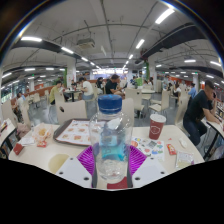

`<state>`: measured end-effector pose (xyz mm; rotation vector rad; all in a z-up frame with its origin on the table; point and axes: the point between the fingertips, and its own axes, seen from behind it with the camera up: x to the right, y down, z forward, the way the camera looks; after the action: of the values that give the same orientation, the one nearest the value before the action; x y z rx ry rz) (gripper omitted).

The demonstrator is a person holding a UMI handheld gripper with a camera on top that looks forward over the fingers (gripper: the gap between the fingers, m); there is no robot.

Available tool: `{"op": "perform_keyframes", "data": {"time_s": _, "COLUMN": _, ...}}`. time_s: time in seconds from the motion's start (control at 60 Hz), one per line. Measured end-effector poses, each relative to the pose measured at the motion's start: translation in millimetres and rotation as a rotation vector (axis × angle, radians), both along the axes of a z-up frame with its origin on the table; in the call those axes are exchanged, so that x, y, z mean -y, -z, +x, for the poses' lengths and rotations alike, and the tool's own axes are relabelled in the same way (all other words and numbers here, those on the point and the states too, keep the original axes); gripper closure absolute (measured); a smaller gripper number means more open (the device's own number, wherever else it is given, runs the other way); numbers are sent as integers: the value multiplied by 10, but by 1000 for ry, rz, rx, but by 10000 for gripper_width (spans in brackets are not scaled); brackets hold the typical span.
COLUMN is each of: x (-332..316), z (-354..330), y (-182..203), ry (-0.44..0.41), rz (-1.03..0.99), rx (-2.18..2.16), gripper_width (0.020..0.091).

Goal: Pour water

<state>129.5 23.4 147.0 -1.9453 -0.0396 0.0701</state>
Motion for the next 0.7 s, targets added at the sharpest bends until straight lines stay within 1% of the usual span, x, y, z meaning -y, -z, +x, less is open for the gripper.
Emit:
{"op": "perform_keyframes", "data": {"time_s": 0.033, "x": -21, "z": -21, "y": 199, "ry": 3, "rz": -12, "rx": 7, "gripper_width": 711}}
{"op": "perform_keyframes", "data": {"time_s": 0.2, "x": 52, "z": 166, "y": 559, "ry": -11, "rz": -44, "rx": 12, "gripper_width": 712}}
{"op": "perform_keyframes", "data": {"time_s": 0.333, "x": 160, "z": 262, "y": 836, "ry": 7, "rz": -78, "rx": 20, "gripper_width": 705}}
{"op": "perform_keyframes", "data": {"time_s": 0.4, "x": 185, "z": 262, "y": 812, "ry": 9, "rz": -43, "rx": 18, "gripper_width": 696}}
{"op": "perform_keyframes", "data": {"time_s": 0.483, "x": 181, "z": 262, "y": 803, "ry": 8, "rz": -34, "rx": 16, "gripper_width": 639}}
{"op": "perform_keyframes", "data": {"time_s": 0.517, "x": 185, "z": 257, "y": 798, "ry": 6, "rz": -34, "rx": 12, "gripper_width": 634}}
{"op": "perform_keyframes", "data": {"time_s": 0.583, "x": 178, "z": 262, "y": 808, "ry": 0, "rz": -40, "rx": 15, "gripper_width": 578}}
{"op": "perform_keyframes", "data": {"time_s": 0.65, "x": 236, "z": 284, "y": 843, "ry": 13, "rz": -81, "rx": 22, "gripper_width": 540}}
{"op": "perform_keyframes", "data": {"time_s": 0.667, "x": 259, "z": 296, "y": 879, "ry": 19, "rz": -103, "rx": 26, "gripper_width": 520}}
{"op": "perform_keyframes", "data": {"time_s": 0.683, "x": 278, "z": 303, "y": 911, "ry": 23, "rz": -120, "rx": 28, "gripper_width": 479}}
{"op": "perform_keyframes", "data": {"time_s": 0.7, "x": 308, "z": 312, "y": 937, "ry": 28, "rz": -140, "rx": 30, "gripper_width": 420}}
